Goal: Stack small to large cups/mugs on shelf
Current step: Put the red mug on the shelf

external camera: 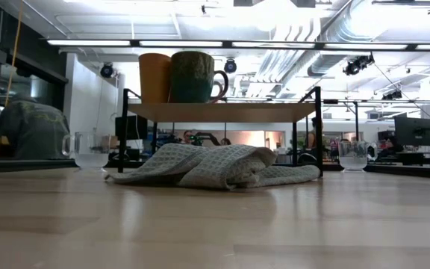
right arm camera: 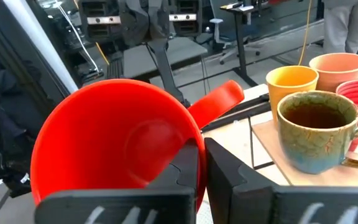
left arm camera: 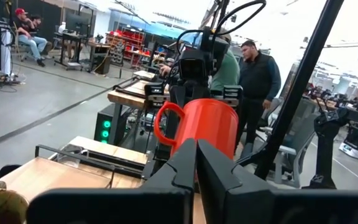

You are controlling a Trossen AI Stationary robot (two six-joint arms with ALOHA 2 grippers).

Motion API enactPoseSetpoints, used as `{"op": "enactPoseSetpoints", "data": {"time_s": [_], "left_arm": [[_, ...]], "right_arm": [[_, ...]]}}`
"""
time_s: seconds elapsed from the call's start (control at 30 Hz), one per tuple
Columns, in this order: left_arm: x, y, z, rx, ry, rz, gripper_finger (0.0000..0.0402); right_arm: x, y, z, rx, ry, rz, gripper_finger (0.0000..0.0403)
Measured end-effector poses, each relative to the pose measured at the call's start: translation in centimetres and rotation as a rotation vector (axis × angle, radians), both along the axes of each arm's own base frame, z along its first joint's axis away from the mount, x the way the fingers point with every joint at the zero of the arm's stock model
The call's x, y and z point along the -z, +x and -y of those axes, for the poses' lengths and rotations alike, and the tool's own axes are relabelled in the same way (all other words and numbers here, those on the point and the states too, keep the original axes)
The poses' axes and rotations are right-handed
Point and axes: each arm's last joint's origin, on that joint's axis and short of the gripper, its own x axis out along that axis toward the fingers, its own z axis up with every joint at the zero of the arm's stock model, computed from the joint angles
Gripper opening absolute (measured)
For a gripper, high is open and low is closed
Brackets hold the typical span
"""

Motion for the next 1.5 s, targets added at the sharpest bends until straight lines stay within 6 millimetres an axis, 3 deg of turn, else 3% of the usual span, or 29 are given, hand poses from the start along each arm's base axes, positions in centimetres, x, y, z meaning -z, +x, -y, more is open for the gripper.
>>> {"op": "enactPoseSetpoints", "data": {"time_s": [0.83,1.0,1.2,1.5], "left_arm": [[0.0,0.0,0.0,0.000,-0.003,0.000,0.0002],[0.0,0.0,0.0,0.000,-0.002,0.001,0.0001],[0.0,0.0,0.0,0.000,-0.002,0.001,0.0001],[0.0,0.0,0.0,-0.001,-0.004,0.001,0.0001]], "right_arm": [[-0.5,-0.2,0.4,0.015,0.007,0.041,0.0000],[-2.1,0.0,2.1,0.093,-0.015,0.051,0.0000],[-3.7,1.9,4.9,0.263,-0.062,-0.187,0.0000],[-2.5,6.0,10.0,0.535,-0.032,-0.542,0.0000]]}}
